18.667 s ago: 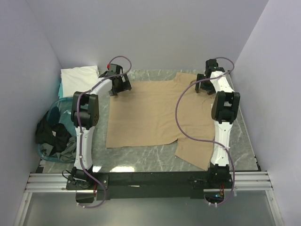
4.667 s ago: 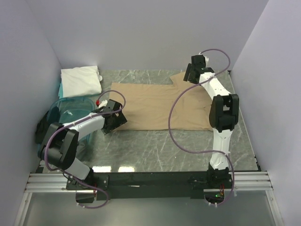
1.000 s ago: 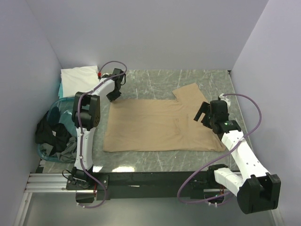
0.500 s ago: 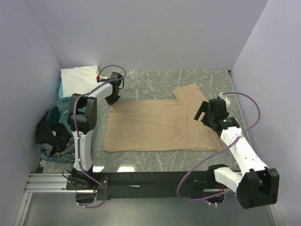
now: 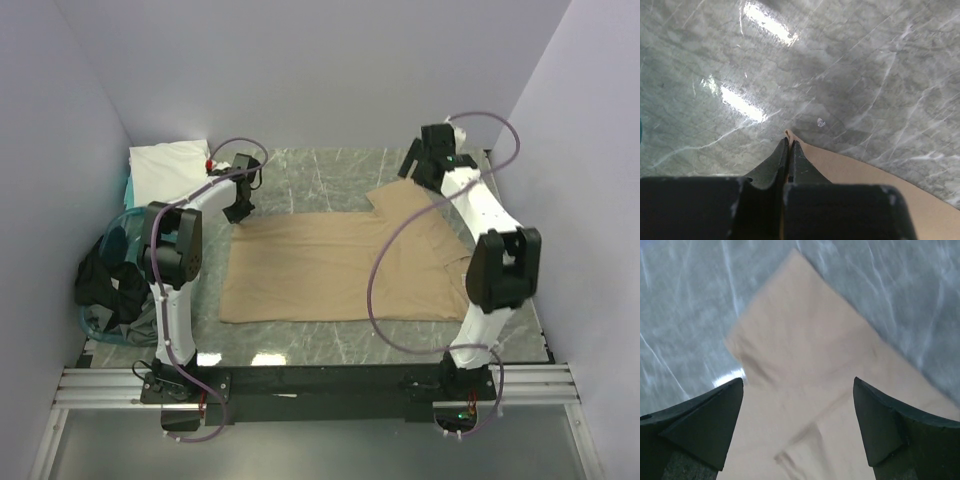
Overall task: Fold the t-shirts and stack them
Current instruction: Fold the tshirt
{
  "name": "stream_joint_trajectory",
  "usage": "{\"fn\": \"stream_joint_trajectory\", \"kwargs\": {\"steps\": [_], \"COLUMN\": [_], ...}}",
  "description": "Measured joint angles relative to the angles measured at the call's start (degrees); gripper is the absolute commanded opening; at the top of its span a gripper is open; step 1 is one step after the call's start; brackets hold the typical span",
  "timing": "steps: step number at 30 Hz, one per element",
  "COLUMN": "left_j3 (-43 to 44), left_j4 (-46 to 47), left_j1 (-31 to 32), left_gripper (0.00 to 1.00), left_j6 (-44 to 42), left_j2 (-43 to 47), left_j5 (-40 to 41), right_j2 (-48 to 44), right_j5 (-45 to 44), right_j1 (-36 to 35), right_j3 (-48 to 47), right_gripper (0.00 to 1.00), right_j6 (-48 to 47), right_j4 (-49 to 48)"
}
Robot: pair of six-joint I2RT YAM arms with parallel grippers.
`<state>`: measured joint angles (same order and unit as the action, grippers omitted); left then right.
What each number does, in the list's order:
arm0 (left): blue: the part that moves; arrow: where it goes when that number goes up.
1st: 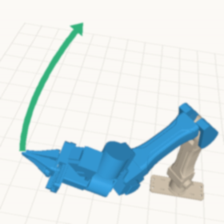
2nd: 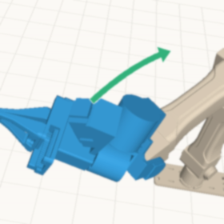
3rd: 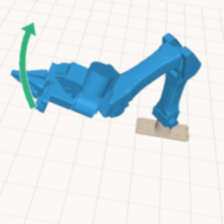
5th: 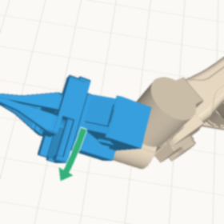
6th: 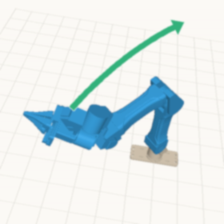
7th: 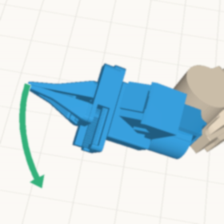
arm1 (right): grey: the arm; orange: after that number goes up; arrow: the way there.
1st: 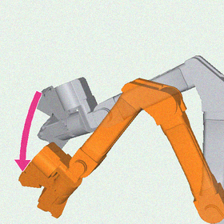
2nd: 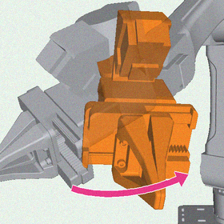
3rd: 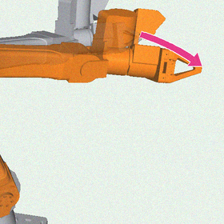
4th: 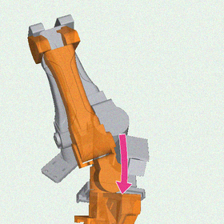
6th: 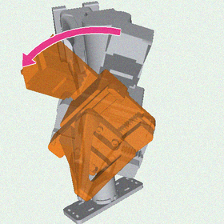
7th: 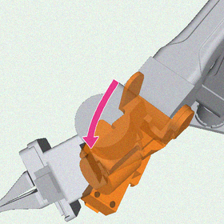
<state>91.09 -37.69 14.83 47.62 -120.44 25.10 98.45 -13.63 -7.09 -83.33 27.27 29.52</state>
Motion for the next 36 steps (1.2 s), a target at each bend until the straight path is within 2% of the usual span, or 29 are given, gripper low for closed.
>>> {"fn": "stream_joint_trajectory", "kwargs": {"steps": [7, 10, 16, 28, 34, 36], "left_j3": [-1.8, -2.2, -2.2, -2.0, -2.0, -2.0], "left_j4": [1.4, 1.8, 2.3, 2.3, 2.3, 2.3], "left_j1": [0.0, 0.2, 0.4, 0.5, 0.6, 0.6], "left_gripper": [0.01, 0.01, 0.01, 0.01, 0.01, 0.01], "left_j6": [-0.9, -1.4, -1.5, -1.6, -1.6, -1.5], "left_j2": [1.0, 1.5, 1.8, 1.8, 1.8, 1.8], "left_j5": [-1.1, -1.5, -2.0, -2.3, -2.4, -2.4], "right_j2": [27.7, 37.3, 44.4, 47.3, 47.4, 47.1], "right_j5": [-4.9, -6.5, -7.3, -11.4, -12.9, -12.9], "right_j1": [0.0, 0.0, 0.0, -0.2, -0.3, -0.4], "right_j3": [-35.0, -44.4, -44.9, -45.8, -45.3, -44.7], "right_gripper": [0.94, 0.94, 0.96, 0.96, 0.88, 0.82], "right_j6": [-4.1, -7.3, -14.3, -25.6, -28.3, -28.4], "right_j4": [4.9, 5.0, 4.2, 4.6, 3.9, 3.7]}}
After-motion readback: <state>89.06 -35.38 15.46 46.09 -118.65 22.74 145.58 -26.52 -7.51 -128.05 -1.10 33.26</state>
